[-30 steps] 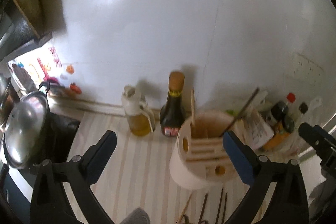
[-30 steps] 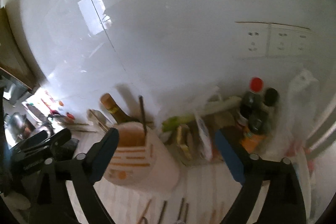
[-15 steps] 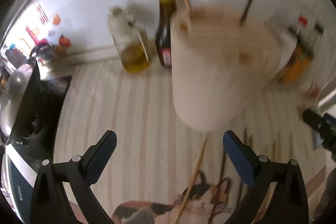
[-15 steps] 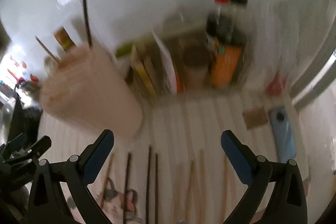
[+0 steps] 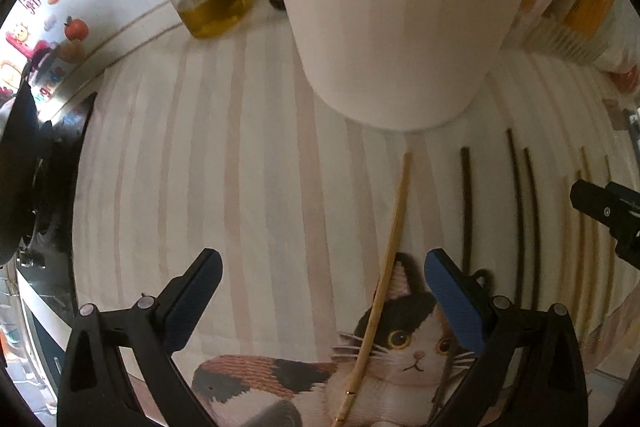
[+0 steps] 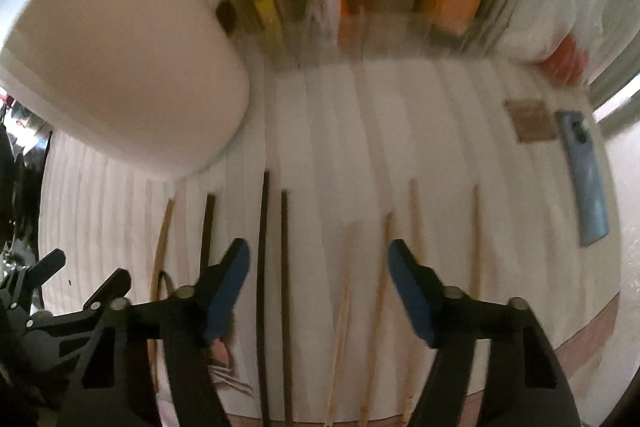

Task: Organize utensils
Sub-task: 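Grasp another light chopstick with the left tool while the right tool grasps a dark one, then lift both held chopsticks off the mat toward the holder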

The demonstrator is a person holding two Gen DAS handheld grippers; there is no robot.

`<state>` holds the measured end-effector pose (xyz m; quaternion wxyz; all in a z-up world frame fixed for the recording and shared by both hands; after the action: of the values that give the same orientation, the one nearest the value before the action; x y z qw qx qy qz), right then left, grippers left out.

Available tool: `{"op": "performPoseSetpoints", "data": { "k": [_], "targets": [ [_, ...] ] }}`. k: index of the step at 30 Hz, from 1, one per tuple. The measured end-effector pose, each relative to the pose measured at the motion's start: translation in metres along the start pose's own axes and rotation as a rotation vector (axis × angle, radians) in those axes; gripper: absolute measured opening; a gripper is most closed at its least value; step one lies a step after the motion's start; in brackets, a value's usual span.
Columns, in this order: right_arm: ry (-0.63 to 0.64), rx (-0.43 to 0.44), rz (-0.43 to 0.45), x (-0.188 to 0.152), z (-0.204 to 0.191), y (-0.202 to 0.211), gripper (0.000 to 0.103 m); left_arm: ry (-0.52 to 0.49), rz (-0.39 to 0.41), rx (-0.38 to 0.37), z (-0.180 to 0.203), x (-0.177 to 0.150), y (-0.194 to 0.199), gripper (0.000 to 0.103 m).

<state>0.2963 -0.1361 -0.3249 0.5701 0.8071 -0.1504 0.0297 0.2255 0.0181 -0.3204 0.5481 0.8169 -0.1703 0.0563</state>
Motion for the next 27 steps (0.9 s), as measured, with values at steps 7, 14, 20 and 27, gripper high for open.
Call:
{"op": "performPoseSetpoints", "data": {
  "k": [7, 14, 20, 27],
  "targets": [
    [-0.017, 0.026, -0.085, -0.015, 0.000, -0.033, 0.041, -0.003, -0.059, -0.013, 0.003, -0.008, -0.021, 0.103],
    [0.053, -0.036, -0.126, -0.031, -0.008, -0.053, 0.018, -0.044, -0.072, -0.062, 0.020, -0.010, -0.028, 0.063],
    [0.068, -0.042, -0.161, -0.039, -0.010, -0.054, 0.006, -0.061, -0.050, -0.141, 0.033, -0.008, -0.020, 0.014],
    [0.085, -0.037, -0.207, -0.042, -0.006, -0.057, 0.006, 0.061, -0.108, -0.123, 0.011, -0.021, -0.026, 0.005]
  ]
}}
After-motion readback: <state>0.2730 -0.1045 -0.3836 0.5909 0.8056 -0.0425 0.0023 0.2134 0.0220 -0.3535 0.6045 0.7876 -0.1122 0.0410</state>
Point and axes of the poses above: each gripper's, at about its wrist camera, not at the fingertips, and y roughly against the way its jaws point, z to its right, x to its top, the point moved 4 cm from there along -y, roughly the way its jaws point, and after that the axes turned 14 degrees about x, right-handed, at the moved point
